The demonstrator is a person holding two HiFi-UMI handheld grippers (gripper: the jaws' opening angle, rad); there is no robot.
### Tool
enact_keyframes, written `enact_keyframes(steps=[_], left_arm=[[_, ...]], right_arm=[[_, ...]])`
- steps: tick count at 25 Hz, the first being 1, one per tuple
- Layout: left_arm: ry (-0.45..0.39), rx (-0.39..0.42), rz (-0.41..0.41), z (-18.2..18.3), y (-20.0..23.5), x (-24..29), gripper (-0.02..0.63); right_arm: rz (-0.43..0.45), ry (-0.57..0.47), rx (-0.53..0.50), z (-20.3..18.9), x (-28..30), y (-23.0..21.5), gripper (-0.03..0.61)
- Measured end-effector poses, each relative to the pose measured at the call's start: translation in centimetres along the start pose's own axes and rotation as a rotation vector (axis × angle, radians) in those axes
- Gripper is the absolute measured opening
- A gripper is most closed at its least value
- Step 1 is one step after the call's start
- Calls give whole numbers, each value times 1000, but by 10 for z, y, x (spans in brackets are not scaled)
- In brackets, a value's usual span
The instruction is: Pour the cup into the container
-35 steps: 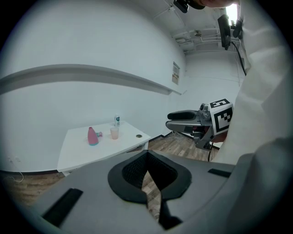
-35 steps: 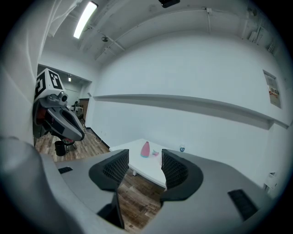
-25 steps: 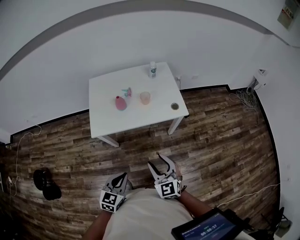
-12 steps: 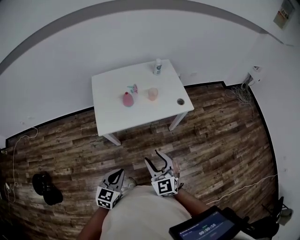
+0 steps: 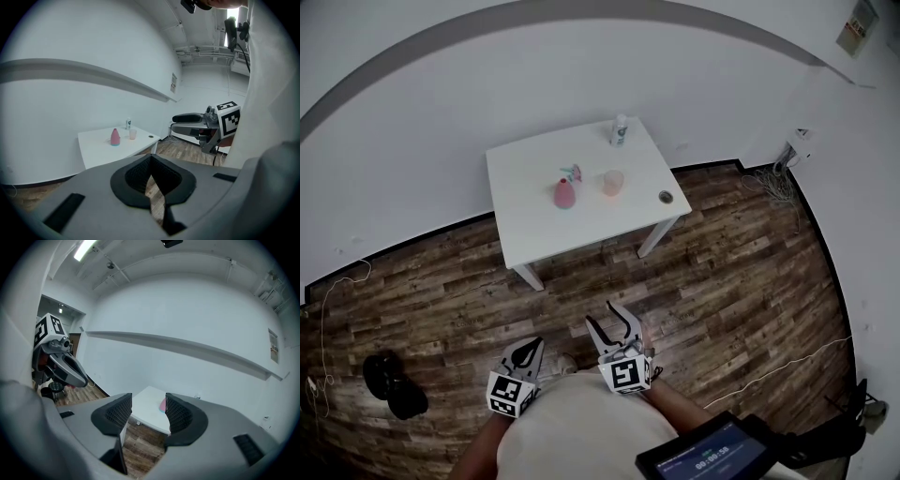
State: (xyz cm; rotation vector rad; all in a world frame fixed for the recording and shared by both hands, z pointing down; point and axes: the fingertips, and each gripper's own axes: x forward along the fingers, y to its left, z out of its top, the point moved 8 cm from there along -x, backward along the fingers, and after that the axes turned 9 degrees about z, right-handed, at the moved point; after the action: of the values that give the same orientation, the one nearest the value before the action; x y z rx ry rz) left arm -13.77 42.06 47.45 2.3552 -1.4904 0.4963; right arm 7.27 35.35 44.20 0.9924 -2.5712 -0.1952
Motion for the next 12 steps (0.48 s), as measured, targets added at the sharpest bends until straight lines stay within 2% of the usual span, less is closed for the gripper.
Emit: enact_keyframes(steps=[12], left_arm=[[-13,-34,-37,-25,21,-28,9]], right_arm=[[-5,60,45,-2,2,48,225]])
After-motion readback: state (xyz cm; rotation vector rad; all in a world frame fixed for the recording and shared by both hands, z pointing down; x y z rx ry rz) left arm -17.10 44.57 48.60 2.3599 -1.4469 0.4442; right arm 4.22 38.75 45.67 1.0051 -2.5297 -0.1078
